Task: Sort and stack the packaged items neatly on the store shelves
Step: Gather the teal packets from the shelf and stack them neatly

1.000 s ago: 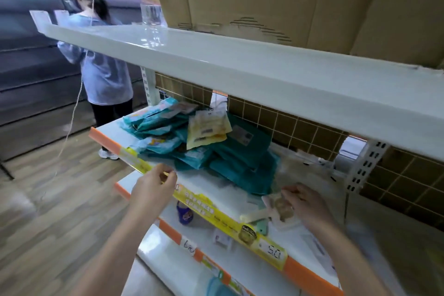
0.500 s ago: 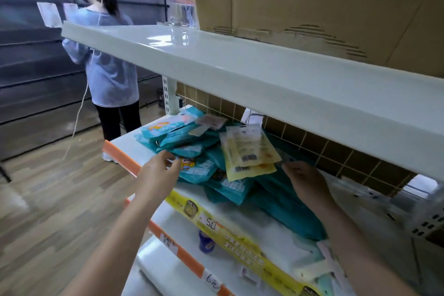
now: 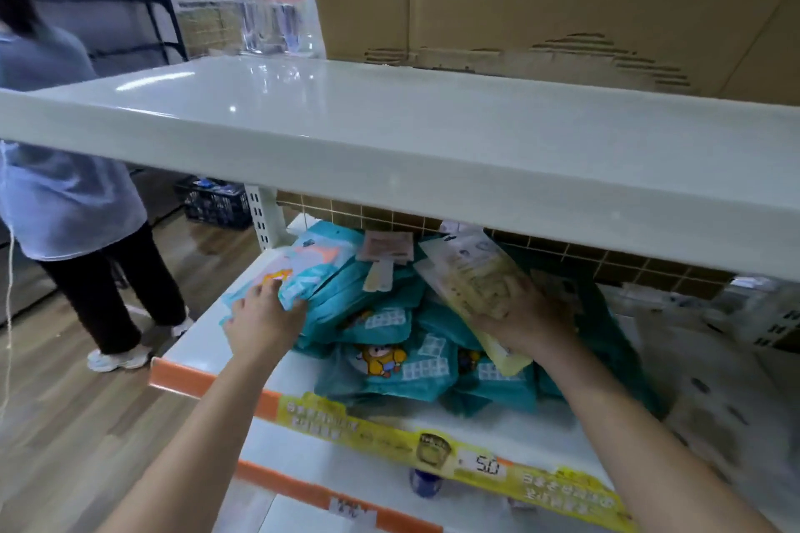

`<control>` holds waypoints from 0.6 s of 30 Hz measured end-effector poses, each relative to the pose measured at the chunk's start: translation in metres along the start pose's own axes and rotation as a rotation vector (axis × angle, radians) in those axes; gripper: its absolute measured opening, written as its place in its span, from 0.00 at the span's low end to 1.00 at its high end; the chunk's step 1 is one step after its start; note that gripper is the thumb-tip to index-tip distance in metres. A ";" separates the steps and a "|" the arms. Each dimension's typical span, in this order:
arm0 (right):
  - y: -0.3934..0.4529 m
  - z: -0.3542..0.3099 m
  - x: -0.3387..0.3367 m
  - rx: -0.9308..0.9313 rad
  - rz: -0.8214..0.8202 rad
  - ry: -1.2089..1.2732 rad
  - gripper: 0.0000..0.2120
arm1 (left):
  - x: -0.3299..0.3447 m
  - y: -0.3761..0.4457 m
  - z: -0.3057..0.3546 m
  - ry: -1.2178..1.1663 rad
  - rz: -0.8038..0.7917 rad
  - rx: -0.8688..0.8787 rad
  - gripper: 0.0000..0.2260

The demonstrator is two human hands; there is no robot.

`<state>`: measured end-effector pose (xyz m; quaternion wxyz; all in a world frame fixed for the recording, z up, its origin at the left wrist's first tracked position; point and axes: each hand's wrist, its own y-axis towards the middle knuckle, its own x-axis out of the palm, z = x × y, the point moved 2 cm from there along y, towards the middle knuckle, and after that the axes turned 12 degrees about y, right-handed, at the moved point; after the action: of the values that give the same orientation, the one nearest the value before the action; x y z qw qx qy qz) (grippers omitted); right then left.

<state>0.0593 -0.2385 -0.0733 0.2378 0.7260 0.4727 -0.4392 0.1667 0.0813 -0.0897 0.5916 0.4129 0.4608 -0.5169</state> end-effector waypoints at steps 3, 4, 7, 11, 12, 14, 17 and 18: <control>0.000 0.004 0.007 0.039 0.023 0.040 0.45 | 0.017 0.022 -0.006 0.066 -0.104 0.050 0.27; -0.002 0.001 0.007 0.039 0.053 0.010 0.44 | 0.023 0.028 -0.007 0.069 -0.134 0.071 0.27; -0.005 -0.008 0.004 -0.018 0.245 -0.140 0.35 | 0.030 0.039 -0.005 0.038 -0.153 0.128 0.23; -0.004 -0.009 -0.001 -0.069 0.442 -0.163 0.13 | 0.025 0.041 -0.002 0.107 0.054 0.303 0.08; -0.004 -0.007 -0.001 -0.056 0.450 -0.165 0.13 | 0.024 0.041 -0.002 0.116 0.082 0.333 0.11; -0.001 -0.004 -0.003 -0.026 0.469 -0.167 0.15 | 0.023 0.040 -0.003 0.096 0.097 0.346 0.14; -0.001 -0.003 -0.008 0.015 0.513 -0.146 0.15 | 0.024 0.041 -0.005 0.088 0.124 0.357 0.14; -0.004 -0.004 -0.012 0.022 0.546 -0.139 0.14 | 0.024 0.042 -0.006 0.078 0.169 0.358 0.14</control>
<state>0.0549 -0.2398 -0.0605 0.3711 0.7972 0.2373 -0.4129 0.2089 0.0868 -0.1143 0.5318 0.5685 0.3478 -0.5225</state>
